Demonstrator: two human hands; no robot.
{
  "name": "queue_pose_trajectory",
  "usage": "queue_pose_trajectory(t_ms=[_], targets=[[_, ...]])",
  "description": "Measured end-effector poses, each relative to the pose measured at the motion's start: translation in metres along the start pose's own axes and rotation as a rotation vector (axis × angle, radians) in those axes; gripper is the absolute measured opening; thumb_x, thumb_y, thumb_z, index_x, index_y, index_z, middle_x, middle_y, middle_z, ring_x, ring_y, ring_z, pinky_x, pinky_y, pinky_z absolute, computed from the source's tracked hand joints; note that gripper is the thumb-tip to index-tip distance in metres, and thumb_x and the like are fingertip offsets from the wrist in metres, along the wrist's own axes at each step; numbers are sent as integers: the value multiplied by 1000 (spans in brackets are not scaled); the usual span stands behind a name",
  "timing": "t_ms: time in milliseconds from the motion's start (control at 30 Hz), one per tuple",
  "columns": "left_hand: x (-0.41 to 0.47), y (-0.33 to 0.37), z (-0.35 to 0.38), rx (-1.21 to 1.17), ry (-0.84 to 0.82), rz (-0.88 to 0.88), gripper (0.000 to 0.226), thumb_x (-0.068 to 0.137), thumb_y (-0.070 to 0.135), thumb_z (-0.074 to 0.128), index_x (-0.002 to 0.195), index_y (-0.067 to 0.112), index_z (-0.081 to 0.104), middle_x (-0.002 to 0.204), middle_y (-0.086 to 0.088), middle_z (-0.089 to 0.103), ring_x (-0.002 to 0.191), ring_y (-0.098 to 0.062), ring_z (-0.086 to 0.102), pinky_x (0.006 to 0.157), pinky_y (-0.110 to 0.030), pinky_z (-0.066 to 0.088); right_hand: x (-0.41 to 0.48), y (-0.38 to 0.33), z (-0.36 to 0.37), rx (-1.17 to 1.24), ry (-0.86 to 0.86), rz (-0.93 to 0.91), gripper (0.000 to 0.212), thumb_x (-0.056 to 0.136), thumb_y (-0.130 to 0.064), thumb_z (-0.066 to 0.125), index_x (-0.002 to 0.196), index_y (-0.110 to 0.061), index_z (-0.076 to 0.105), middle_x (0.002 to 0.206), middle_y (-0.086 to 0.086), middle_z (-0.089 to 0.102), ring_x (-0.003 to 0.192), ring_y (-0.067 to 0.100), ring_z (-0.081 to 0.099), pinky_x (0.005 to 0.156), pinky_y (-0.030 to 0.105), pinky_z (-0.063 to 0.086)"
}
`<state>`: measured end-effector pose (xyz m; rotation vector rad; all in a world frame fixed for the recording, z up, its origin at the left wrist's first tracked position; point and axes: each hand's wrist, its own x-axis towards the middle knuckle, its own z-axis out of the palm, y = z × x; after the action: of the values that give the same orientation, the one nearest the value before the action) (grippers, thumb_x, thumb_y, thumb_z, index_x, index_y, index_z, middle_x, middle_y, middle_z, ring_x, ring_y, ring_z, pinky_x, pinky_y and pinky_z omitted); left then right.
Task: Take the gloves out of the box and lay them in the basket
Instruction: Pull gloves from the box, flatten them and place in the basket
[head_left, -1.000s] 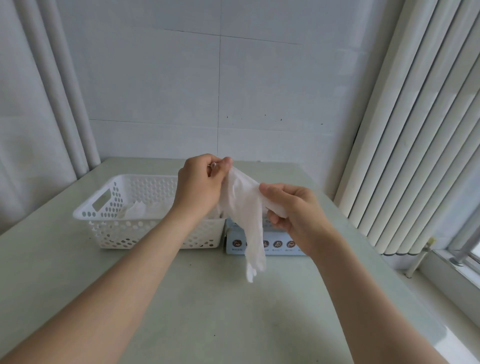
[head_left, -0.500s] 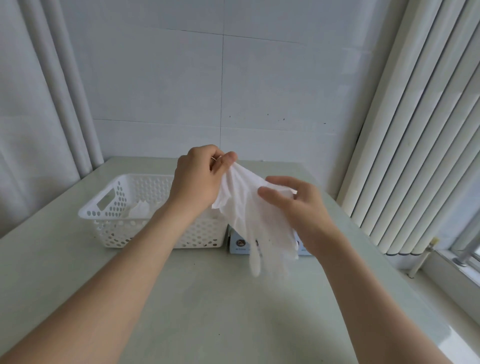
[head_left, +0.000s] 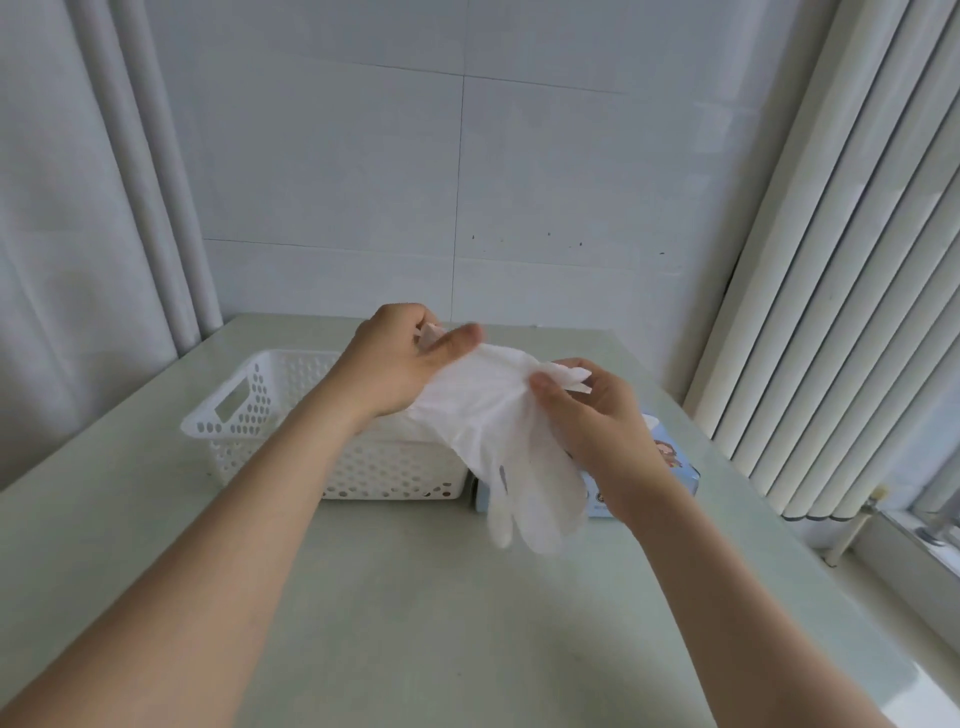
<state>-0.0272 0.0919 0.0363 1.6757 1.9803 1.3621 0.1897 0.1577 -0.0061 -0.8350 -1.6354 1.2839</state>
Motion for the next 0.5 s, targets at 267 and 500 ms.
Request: queue_pose_trajectory(t_ms=[267, 500], targets=[[8, -29, -45, -266, -103, -221, 12, 96, 22, 76, 103, 13, 76, 95, -7, 81, 79, -15, 74, 70, -28, 55, 27, -13, 34, -233, 28, -128, 13, 105, -33, 62, 105, -20, 64, 71, 14, 62, 61, 27, 55, 58, 38, 44], [10, -71, -68, -96, 185, -283, 22, 100, 15, 65, 114, 21, 49, 96, -4, 72, 81, -19, 60, 62, -30, 44, 80, -37, 84, -559, -194, -94, 17, 105, -32, 63, 112, -16, 65, 90, 7, 78, 76, 22, 74, 69, 33, 58]])
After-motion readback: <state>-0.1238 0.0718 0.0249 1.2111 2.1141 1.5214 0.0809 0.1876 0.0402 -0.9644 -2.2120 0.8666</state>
